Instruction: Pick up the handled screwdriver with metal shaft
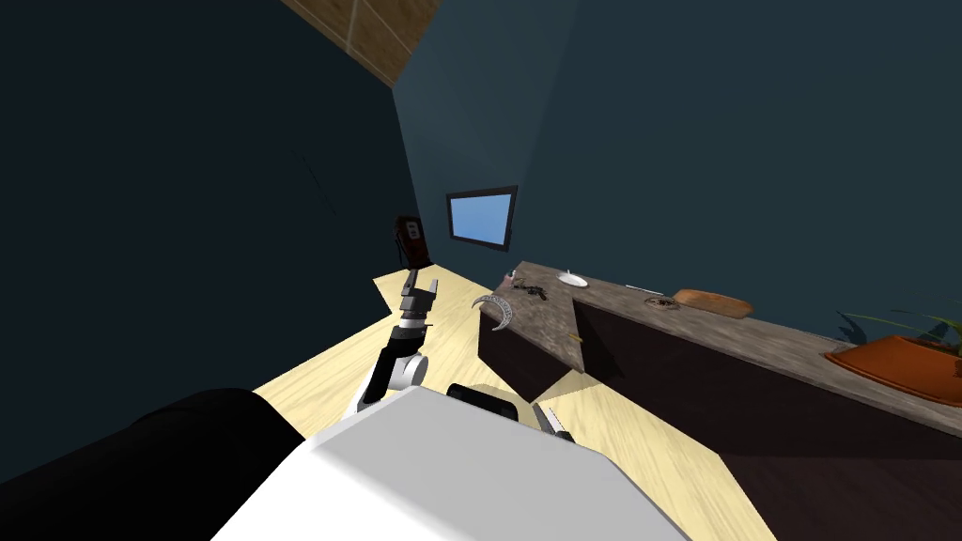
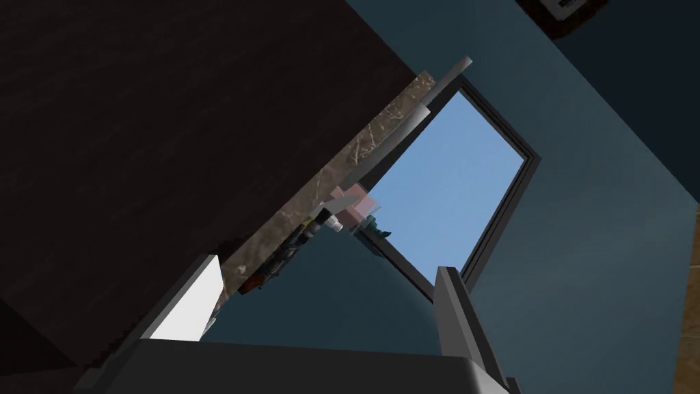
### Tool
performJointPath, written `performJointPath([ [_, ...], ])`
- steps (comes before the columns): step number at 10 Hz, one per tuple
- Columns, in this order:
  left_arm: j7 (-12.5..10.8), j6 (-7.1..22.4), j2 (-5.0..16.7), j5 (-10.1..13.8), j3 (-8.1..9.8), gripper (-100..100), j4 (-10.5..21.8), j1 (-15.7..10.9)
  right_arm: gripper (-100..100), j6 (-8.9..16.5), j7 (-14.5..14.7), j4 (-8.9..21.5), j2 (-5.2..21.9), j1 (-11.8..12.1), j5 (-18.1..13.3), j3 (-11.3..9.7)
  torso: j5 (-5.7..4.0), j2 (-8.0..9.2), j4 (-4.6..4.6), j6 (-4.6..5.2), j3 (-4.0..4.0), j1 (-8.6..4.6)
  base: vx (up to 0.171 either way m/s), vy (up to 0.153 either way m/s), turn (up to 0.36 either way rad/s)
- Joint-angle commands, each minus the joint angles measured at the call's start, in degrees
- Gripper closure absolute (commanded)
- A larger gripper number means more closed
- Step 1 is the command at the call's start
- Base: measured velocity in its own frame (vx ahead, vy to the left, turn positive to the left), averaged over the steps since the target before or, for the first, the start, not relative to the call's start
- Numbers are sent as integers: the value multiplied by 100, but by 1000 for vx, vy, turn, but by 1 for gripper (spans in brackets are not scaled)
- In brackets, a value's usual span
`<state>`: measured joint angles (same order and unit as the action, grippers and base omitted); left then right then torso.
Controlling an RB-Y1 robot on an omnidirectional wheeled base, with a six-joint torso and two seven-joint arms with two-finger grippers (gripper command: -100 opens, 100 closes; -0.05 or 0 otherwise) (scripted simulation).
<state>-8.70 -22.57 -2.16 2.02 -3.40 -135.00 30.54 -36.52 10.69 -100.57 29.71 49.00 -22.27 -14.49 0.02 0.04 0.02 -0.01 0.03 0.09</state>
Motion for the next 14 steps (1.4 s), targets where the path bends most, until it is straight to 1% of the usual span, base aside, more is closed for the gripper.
performJointPath([
  [1,0,0,0,0,0,0,0,0,-100,44,1,32,265,128,-68,-39,0,0,0,0,0,0,-8,28,53],
  [2,0,0,0,0,0,0,0,1,-100,19,34,289,465,277,-197,-111,1,-1,0,2,0,-2,-10,35,109],
  [3,0,0,0,0,0,0,0,0,-100,19,34,318,608,277,-197,-111,0,0,0,0,0,0,-11,30,69],
  [4,0,0,0,0,0,0,0,0,-100,-4,66,538,801,424,-326,-181,1,0,0,2,0,-1,-9,39,148],
  [5,0,0,0,0,0,0,0,0,-100,-4,66,606,933,424,-326,-181,0,1,0,1,0,1,-5,28,66],
  [6,0,0,0,0,1,0,0,1,-100,-26,99,832,1126,564,-452,-247,1,-2,0,2,-1,-1,2,33,145],
  [7,0,0,0,0,0,0,0,0,-100,-26,99,889,1323,564,-452,-247,1,-4,0,0,-2,-1,5,24,81],
  [8,0,0,0,0,1,0,0,1,-100,-46,132,1092,1514,698,-577,-312,0,-6,-1,1,-3,-5,10,33,160],
  [9,0,0,0,0,0,0,0,0,-100,-46,132,1170,1656,698,-577,-312,0,-6,-1,1,-3,-1,9,29,70],
  [10,0,0,0,0,1,0,0,1,-100,-46,132,1170,1700,698,-577,-312,0,-8,-1,1,-4,-2,4,13,-12],
  [11,0,0,0,0,1,0,0,1,-100,-67,164,1438,1949,823,-698,-374,-1,-8,0,2,-4,-6,9,29,156],
  [12,0,0,0,0,0,0,0,0,-100,-67,164,1439,2071,823,-698,-374,-1,-8,-1,-1,-4,-4,11,23,89],
  [13,0,0,0,0,1,0,0,1,-100,-87,195,1699,2244,940,-817,-434,0,-10,-1,1,-5,-4,16,29,191],
  [14,0,0,0,0,0,0,0,0,-100,-87,195,1699,2441,940,-817,-434,1,-12,-2,-2,-7,-4,19,19,85],
])
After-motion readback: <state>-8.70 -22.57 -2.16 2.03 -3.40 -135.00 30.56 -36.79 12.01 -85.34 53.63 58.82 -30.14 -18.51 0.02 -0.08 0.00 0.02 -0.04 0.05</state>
